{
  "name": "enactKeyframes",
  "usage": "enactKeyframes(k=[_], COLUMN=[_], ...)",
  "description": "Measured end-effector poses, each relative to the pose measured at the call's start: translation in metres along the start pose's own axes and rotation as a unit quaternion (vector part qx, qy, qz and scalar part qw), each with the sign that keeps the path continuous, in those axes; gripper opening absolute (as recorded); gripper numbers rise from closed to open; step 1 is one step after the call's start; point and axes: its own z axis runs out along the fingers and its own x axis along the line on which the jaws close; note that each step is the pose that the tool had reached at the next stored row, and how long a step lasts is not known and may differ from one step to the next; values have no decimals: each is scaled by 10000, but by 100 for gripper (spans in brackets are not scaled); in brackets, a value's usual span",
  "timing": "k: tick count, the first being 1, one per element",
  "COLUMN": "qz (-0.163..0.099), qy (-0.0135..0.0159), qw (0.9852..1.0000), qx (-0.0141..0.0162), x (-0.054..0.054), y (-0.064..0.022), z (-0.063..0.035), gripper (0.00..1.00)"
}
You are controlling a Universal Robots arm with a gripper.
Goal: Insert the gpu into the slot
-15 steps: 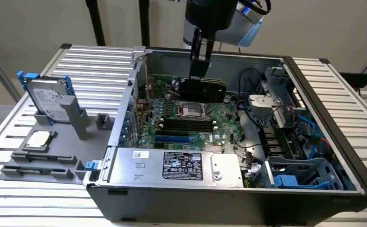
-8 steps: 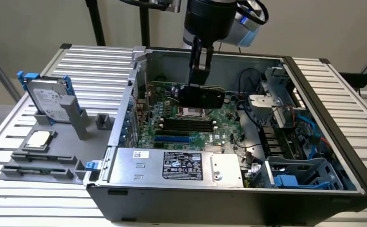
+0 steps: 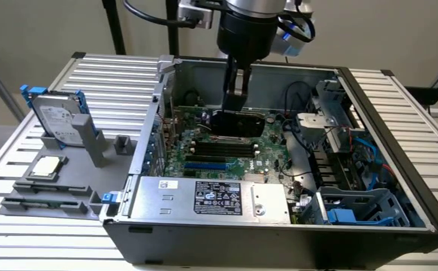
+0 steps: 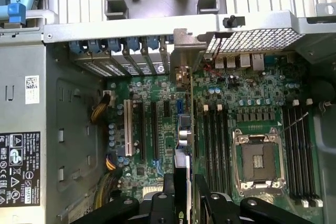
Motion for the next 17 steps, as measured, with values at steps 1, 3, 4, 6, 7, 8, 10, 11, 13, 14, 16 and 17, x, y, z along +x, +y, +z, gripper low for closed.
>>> enactKeyframes(k=[1, 3, 4, 6, 7, 8, 10, 11, 13, 14, 16, 17], qz=[-4, -11, -14, -19, -23, -25, -31, -35, -40, -43, -45, -45], qy=[0, 0, 1, 1, 1, 2, 2, 2, 3, 3, 3, 3], qw=[10000, 10000, 10000, 10000, 10000, 10000, 10000, 10000, 10000, 10000, 10000, 10000], qx=[0, 0, 1, 1, 1, 1, 1, 1, 1, 1, 1, -1], x=[4, 13, 17, 26, 30, 34, 43, 49, 59, 64, 69, 70], y=[11, 33, 43, 63, 73, 83, 97, 102, 109, 109, 107, 105], z=[20, 58, 77, 115, 136, 154, 192, 211, 247, 265, 302, 321], gripper=[26, 26, 26, 26, 26, 26, 26, 26, 26, 26, 26, 26])
